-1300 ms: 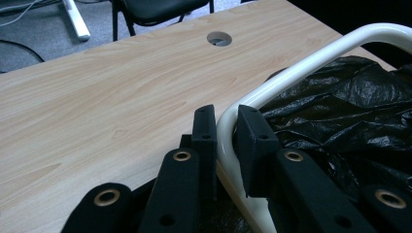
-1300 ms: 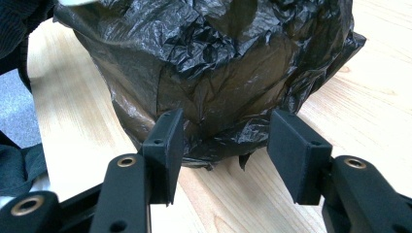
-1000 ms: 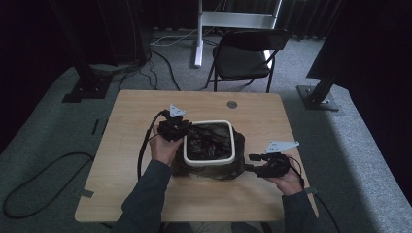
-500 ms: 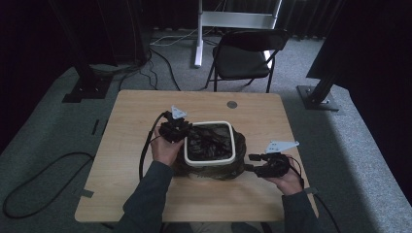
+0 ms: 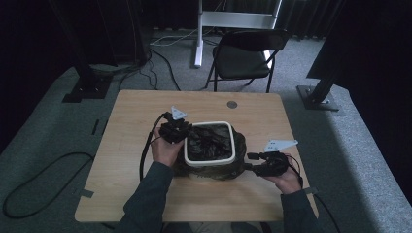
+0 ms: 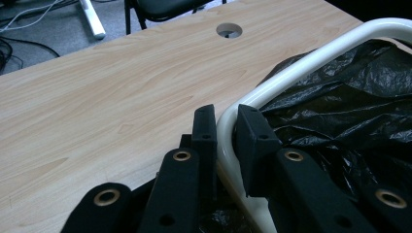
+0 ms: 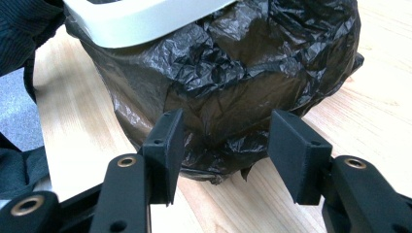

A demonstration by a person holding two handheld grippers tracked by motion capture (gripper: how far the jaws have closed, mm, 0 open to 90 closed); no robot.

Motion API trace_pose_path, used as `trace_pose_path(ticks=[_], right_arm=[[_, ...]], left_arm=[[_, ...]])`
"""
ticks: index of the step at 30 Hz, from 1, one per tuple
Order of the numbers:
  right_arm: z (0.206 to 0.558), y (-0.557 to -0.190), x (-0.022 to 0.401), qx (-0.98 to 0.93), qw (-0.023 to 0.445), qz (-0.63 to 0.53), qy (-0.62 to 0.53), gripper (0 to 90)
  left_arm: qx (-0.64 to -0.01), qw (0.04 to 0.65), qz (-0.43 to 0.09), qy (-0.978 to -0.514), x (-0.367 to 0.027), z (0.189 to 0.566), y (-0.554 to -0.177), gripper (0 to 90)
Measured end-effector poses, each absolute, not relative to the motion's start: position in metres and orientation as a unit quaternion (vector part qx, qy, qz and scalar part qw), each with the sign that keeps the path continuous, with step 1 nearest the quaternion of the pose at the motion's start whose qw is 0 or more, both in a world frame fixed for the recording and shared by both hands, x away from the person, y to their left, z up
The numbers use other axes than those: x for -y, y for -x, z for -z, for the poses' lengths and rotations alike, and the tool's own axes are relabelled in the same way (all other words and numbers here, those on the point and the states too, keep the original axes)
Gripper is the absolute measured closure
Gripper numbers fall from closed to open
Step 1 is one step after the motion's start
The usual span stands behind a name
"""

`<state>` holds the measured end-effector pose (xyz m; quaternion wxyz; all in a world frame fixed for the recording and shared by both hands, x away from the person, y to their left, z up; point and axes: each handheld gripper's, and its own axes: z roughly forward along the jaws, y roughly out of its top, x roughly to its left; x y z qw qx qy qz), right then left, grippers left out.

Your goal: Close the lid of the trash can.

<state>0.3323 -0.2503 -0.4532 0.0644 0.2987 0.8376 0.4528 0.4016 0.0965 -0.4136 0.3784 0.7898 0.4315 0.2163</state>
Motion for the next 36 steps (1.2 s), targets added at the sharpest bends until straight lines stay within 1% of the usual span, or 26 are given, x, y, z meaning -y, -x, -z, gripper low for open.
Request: trace_pose_path(ticks=[16, 23, 30, 36], right_arm=[[0.442, -0.328, 0.246, -0.835, 0.074, -0.462, -0.288, 46.8], [0.437, -0.326, 0.244, -0.833, 0.077, -0.468, -0.284, 46.7], [0.426, -0.323, 0.241, -0.827, 0.079, -0.482, -0.278, 46.7], [0.419, -0.322, 0.236, -0.822, 0.086, -0.488, -0.279, 46.6]], left_arm=[[-0.428, 0.377, -0.216, -0.792, -0.097, 0.416, -0.402, 78.6], [-0.43, 0.395, -0.214, -0.783, -0.106, 0.411, -0.399, 73.3], [-0.429, 0.406, -0.216, -0.777, -0.111, 0.408, -0.394, 73.3], [-0.429, 0.407, -0.21, -0.779, -0.108, 0.411, -0.394, 73.8]])
